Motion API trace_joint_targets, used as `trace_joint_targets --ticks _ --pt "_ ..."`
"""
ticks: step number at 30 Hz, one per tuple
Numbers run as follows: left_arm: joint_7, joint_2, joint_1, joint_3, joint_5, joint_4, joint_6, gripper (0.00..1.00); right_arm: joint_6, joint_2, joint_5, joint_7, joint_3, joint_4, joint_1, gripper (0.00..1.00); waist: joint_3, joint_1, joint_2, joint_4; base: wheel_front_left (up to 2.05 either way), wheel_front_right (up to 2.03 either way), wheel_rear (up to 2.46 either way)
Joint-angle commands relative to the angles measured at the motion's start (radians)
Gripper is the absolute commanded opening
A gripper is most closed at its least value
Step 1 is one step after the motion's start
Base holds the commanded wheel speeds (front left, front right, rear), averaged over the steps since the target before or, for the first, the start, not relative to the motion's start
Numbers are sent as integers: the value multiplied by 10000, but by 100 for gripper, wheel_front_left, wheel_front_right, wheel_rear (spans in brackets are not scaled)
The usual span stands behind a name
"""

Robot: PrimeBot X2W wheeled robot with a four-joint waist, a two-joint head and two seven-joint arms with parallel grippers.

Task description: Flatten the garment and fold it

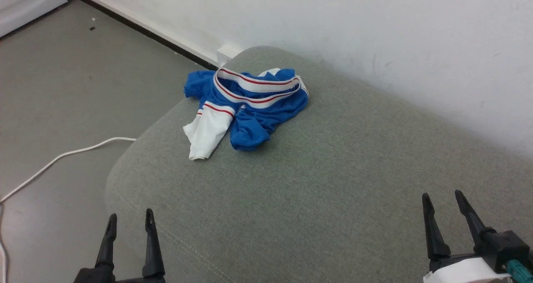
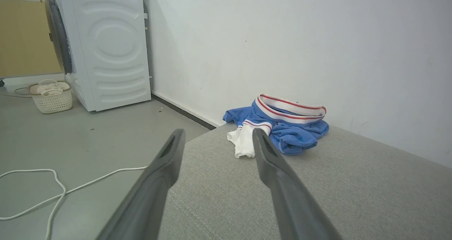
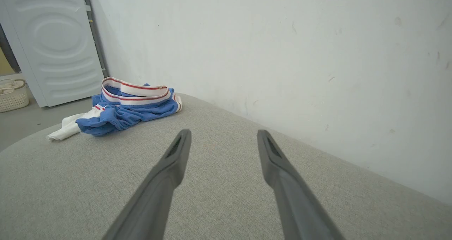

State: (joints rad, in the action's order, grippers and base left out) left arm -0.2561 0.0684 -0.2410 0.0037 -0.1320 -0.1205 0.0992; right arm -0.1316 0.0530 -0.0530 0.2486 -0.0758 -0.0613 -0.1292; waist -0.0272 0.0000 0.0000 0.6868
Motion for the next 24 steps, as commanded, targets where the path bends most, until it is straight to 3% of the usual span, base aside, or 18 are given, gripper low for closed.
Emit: trace_joint_targets --ticks 1,5,8,15,24 --pt "-57 46 -19 -15 -89 -65 65 100 9 -28 -19 55 -29 32 -70 100 29 0 0 -34 0 0 0" --pt "-27 17 185 -99 -386 -295 -62 100 9 -28 22 25 -73 72 -47 100 94 0 0 -104 0 0 0" --pt "389 92 813 -267 -936 -775 -476 100 9 -28 55 -33 -123 120 -49 100 131 0 0 -103 0 0 0" --pt "3079 1039 4126 -778 -1436 -1592 -1535 100 9 -28 370 -426 -247 657 161 100 683 0 0 -277 0 0 0" --pt "5538 2265 8979 -390 -2245 627 -1953 100 9 -28 1058 -1220 -162 1864 686 100 2168 0 0 -1176 0 0 0"
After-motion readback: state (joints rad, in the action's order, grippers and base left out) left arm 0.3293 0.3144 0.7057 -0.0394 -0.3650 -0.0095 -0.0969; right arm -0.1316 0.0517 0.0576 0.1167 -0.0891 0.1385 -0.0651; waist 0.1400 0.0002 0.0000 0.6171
